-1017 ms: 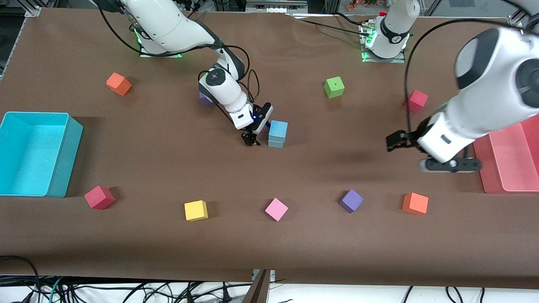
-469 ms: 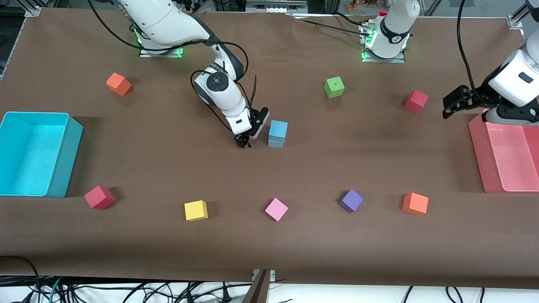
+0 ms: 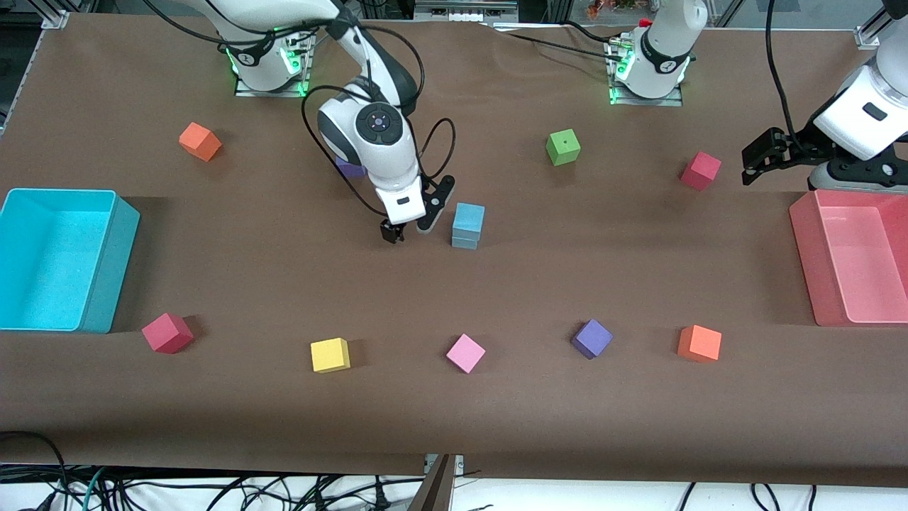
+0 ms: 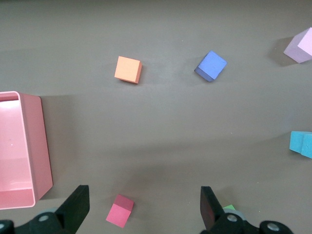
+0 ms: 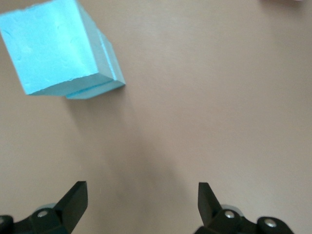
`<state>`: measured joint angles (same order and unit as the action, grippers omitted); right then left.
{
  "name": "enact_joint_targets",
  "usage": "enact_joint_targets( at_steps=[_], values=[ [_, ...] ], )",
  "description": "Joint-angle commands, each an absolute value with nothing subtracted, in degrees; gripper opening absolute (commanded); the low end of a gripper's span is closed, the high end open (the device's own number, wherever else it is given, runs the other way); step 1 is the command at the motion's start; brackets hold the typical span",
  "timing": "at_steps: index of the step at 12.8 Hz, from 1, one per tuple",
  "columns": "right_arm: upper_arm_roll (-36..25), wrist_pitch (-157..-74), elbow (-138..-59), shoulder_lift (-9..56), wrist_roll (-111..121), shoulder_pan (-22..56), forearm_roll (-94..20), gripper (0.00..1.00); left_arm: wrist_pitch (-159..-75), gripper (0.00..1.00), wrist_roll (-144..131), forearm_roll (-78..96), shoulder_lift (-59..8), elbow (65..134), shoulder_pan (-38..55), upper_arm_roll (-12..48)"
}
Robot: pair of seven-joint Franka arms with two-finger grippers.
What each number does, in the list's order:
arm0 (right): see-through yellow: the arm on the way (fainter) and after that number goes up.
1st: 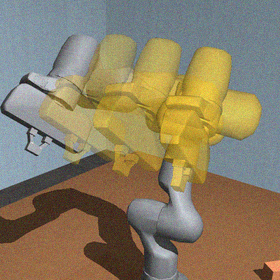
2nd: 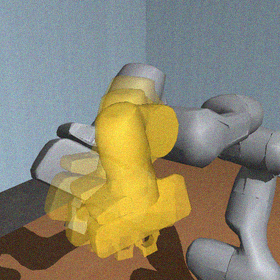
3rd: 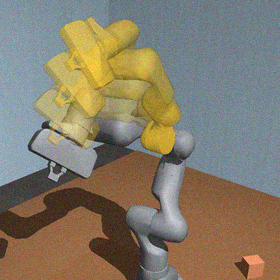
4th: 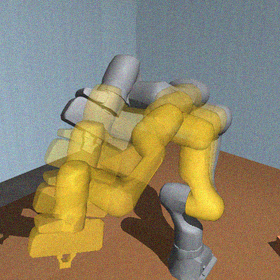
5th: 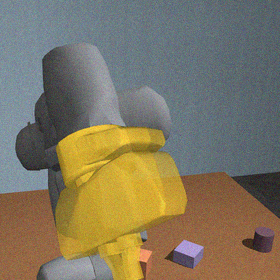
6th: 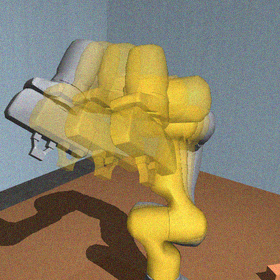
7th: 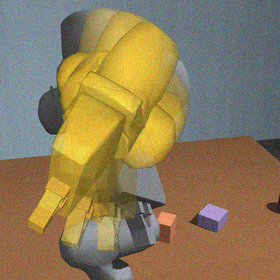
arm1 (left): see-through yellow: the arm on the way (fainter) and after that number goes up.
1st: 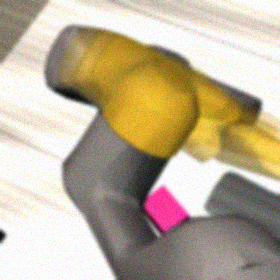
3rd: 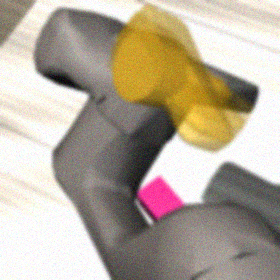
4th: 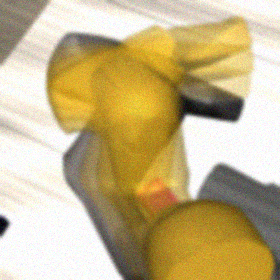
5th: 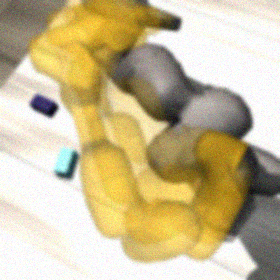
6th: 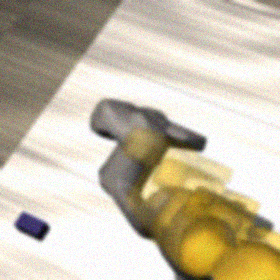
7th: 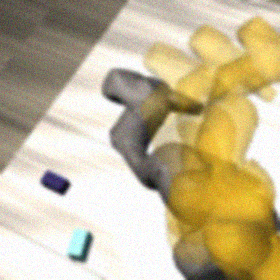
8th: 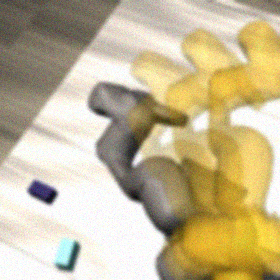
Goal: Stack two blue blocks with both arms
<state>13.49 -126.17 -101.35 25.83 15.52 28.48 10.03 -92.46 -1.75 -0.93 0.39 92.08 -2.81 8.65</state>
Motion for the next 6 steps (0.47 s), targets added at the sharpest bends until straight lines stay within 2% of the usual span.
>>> enact_joint_targets(
  at_steps=[1,6],
  values=[
    [13.2,-113.9,-91.6,26.6,16.1,24.8,6.9,1.0,-93.2,1.0,-0.2,0.4,2.0,94.0,-1.8,6.9],
    [12.7,-112.6,-86.5,26.5,16.3,14.1,6.6,1.0,-91.7,1.0,-0.1,1.0,2.2,93.9,-1.8,6.9]
  ],
)
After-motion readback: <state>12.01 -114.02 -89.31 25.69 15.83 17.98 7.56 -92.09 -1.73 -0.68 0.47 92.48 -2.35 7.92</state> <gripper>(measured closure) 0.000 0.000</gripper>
